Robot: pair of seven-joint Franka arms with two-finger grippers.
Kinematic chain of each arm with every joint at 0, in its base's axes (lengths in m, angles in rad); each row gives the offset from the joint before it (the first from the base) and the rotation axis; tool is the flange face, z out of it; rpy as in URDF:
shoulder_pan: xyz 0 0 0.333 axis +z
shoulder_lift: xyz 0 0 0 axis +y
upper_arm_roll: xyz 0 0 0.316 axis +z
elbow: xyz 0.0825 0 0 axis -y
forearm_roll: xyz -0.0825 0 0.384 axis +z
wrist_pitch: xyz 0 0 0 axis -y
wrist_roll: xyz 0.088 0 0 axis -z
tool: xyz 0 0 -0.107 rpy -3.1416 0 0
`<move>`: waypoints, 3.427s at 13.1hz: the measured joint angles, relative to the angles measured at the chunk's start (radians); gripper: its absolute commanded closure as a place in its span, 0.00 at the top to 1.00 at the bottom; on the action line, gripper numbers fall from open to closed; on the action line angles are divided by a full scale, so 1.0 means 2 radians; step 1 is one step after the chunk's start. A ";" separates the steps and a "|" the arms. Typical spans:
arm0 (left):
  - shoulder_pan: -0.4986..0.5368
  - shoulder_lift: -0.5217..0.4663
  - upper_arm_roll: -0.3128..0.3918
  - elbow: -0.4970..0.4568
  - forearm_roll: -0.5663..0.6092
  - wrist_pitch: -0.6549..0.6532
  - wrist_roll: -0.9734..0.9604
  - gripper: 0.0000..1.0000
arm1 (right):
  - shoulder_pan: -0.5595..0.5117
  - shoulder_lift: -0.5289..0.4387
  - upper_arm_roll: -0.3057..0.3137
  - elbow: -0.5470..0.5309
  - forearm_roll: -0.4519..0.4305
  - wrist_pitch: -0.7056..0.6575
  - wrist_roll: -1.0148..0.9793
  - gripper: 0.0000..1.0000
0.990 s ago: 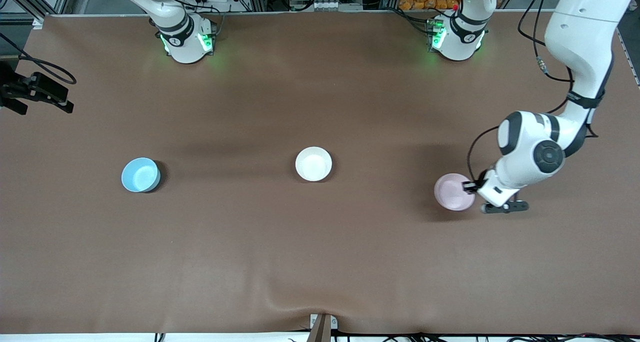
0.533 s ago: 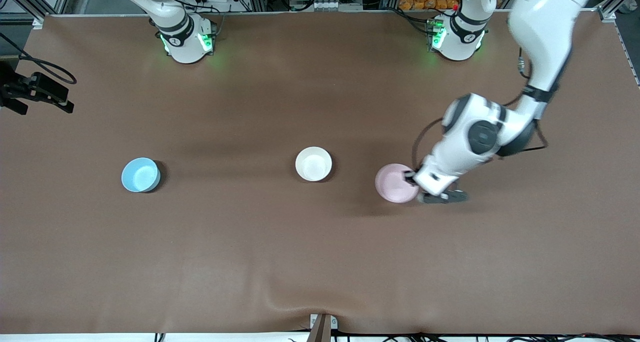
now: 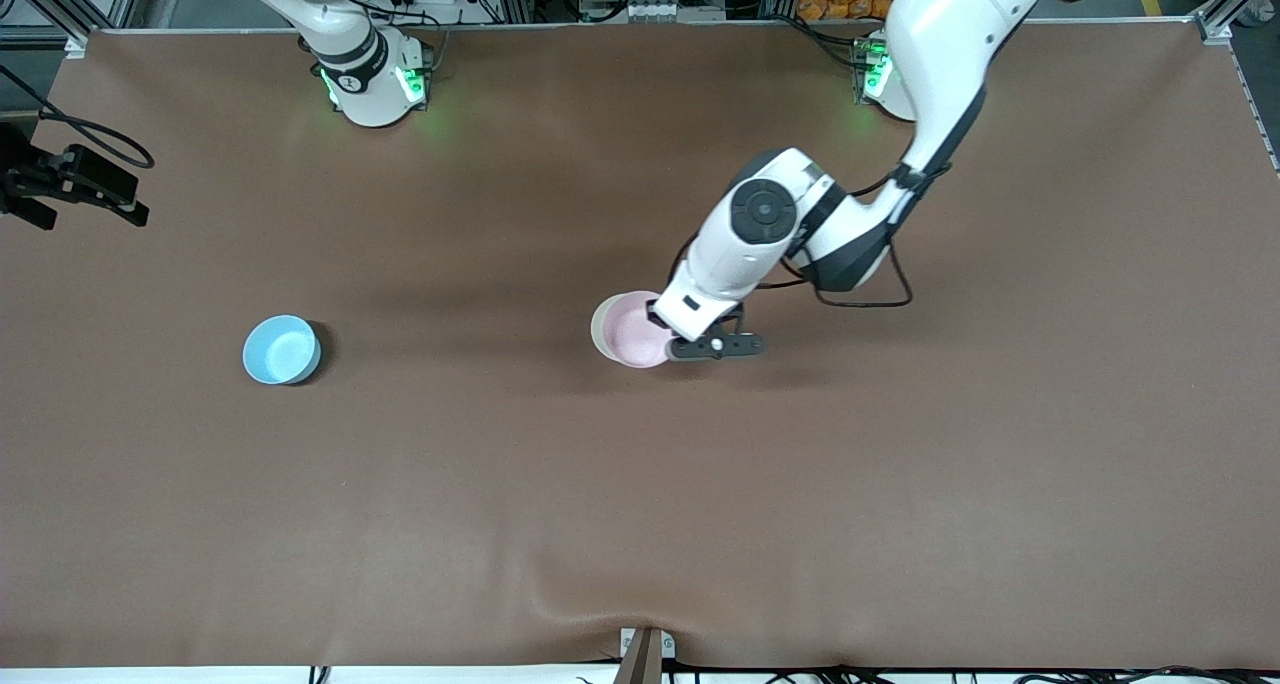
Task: Stack pink and blue bowls on white bowl
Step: 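Carry the pink bowl with the left gripper onto the white bowl, then open the left gripper to release the pink bowl, then retract the left gripper while the right gripper reaches the blue bowl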
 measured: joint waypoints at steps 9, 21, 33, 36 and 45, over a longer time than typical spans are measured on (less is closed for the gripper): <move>-0.031 0.029 0.010 0.002 0.000 -0.003 -0.015 0.00 | 0.000 0.000 0.000 0.000 0.000 0.000 0.000 1.00; 0.039 -0.084 0.020 0.042 0.001 -0.202 -0.048 1.00 | 0.001 0.000 0.000 0.000 0.000 0.000 0.000 1.00; 0.261 -0.308 0.023 0.034 -0.047 -0.385 0.143 1.00 | -0.008 0.101 -0.008 -0.007 -0.003 0.082 0.000 1.00; 0.303 -0.315 0.024 0.041 -0.050 -0.394 0.175 1.00 | -0.017 0.127 -0.009 -0.052 -0.003 0.128 0.000 1.00; 0.370 -0.315 0.025 0.052 -0.060 -0.396 0.287 1.00 | -0.065 0.141 -0.010 -0.291 -0.003 0.412 -0.085 0.86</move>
